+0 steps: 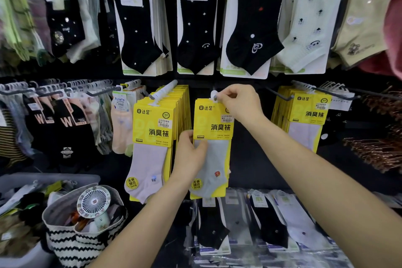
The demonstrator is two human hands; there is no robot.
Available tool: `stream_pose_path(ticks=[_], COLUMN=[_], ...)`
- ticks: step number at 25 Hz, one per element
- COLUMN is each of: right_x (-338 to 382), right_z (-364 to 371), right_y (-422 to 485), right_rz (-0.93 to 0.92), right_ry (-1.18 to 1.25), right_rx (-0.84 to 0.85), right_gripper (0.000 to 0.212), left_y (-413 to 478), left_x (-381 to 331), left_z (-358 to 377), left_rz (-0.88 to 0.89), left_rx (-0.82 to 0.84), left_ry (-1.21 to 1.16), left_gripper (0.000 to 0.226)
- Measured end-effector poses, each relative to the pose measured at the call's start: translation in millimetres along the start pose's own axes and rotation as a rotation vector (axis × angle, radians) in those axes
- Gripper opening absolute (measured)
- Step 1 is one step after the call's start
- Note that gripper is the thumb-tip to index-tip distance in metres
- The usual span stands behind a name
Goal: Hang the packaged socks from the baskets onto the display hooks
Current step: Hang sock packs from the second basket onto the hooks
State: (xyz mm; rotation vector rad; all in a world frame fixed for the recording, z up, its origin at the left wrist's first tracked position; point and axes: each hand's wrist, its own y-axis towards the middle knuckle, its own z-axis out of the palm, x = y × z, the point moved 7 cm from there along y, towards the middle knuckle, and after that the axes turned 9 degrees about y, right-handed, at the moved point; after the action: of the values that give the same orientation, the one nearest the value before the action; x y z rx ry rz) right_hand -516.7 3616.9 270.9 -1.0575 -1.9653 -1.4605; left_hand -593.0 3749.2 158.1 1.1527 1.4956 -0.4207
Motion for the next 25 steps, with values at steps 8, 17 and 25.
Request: stream_pose_path(ticks=[8, 17, 25], right_x=[-54.1, -55.8, -62.9], right_z=[1.5, 31.4, 39.2], right_y=[-21.3, -17.3, -12.2], right_rz=[0.179, 0.252, 0.251], right_ry=[0.164, 0.379, 0.297], right_rx=[0.073, 0.177, 0.165], right_gripper=[0.068, 0.029, 0.028], left_y=[26.5, 61.8, 64.9], left_x=[-36.1, -47.1, -41.4], left_z=[7.8, 18.9, 20.3], left_rz=[0.113, 0.031, 0.049], left_rx=[-0.019, 0.043, 0.049], left_ry=[0.008, -0.089, -0.1], left_gripper=[0.042, 0.05, 0.045])
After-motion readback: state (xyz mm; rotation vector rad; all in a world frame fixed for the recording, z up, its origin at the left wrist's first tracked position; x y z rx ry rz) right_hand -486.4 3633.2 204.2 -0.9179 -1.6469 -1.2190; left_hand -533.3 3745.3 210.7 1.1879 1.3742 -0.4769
